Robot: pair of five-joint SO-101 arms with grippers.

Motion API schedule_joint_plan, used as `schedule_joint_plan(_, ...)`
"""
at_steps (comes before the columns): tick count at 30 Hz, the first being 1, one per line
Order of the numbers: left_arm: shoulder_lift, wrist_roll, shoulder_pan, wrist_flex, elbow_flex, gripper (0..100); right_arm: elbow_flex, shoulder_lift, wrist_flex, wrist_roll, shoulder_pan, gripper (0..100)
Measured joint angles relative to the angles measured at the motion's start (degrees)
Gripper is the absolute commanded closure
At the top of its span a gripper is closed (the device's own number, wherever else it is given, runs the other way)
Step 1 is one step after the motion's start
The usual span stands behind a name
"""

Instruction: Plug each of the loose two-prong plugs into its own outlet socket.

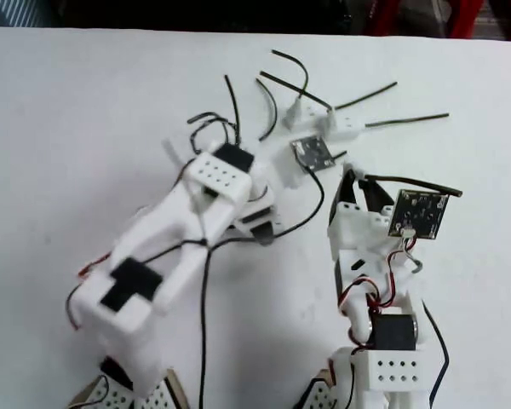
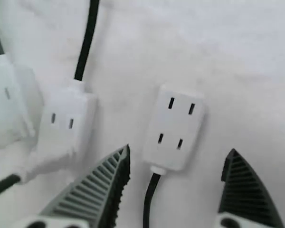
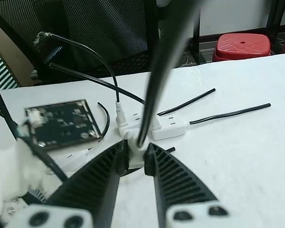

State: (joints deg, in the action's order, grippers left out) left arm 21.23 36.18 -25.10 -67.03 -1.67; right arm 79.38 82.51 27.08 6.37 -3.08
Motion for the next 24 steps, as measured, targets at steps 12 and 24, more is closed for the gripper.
schedule_joint_plan(12, 18.02, -15.03, 0.18, -13.36, 23.03, 78, 0.00, 0.00, 0.00, 0.00, 0.00, 98.1)
schedule_joint_plan(24, 8.35, -24.79, 0.00, -21.89, 24.00, 75, 0.00, 0.00, 0.00, 0.00, 0.00, 98.1)
